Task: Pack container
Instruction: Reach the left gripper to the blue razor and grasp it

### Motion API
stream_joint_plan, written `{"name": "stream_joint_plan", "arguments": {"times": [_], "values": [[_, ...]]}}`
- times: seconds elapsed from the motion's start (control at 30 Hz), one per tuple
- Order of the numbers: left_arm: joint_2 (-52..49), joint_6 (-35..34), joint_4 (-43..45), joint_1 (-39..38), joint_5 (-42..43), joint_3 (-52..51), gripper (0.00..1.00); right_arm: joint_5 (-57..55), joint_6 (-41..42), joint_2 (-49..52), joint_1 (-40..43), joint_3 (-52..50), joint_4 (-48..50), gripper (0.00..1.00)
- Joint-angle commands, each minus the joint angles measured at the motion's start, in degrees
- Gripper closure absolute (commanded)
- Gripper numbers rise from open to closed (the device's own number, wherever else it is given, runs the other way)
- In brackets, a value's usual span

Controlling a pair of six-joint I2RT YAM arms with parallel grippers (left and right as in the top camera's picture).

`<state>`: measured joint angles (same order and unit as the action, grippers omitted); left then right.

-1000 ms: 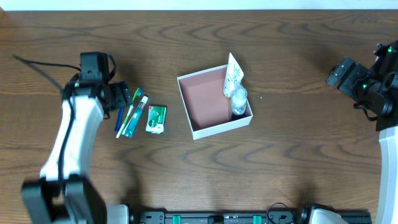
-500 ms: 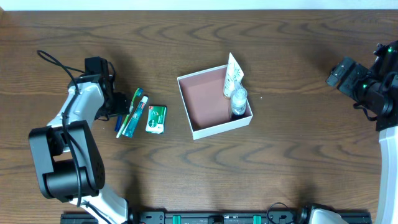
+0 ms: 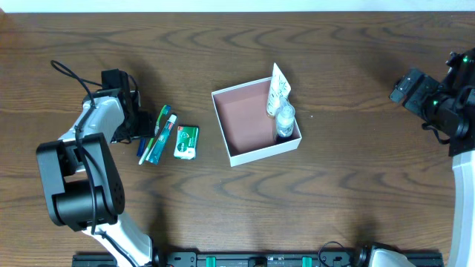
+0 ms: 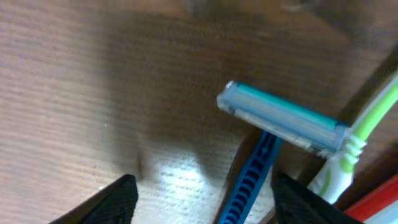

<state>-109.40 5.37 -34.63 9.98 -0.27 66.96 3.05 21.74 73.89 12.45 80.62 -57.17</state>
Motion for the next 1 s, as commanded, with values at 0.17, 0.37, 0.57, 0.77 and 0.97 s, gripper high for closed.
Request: {"name": "stream_joint_plan", "arguments": {"times": [0.17, 0.37, 0.57, 0.77, 0.97], "values": [[-2.40, 1.51, 2.54, 0.13, -0.17, 0.39, 0.58, 0.22, 0.50, 0.17, 0.33, 0.26, 0.09, 0.01], [-2.40, 1.46, 2.36, 0.13, 0.04, 0.39, 0.69, 0.22, 0.50, 0.17, 0.33, 0.26, 0.07, 0.01], [-2.40, 1.44, 1.95, 0.13, 5.86, 0.39, 0.74, 0.22, 0.50, 0.17, 0.35, 0.26, 0.07, 0.01], [-2.25, -1.60, 1.11, 0.13, 5.88, 0.42, 0.85, 0.22, 0.50, 0.17, 0.33, 0.26, 0.07, 0.01], [1.51, -1.66, -2.16, 0.11, 5.88, 1.33, 0.90, 0.22, 0.50, 0.17, 0.35, 0.26, 0.07, 0.01]]}}
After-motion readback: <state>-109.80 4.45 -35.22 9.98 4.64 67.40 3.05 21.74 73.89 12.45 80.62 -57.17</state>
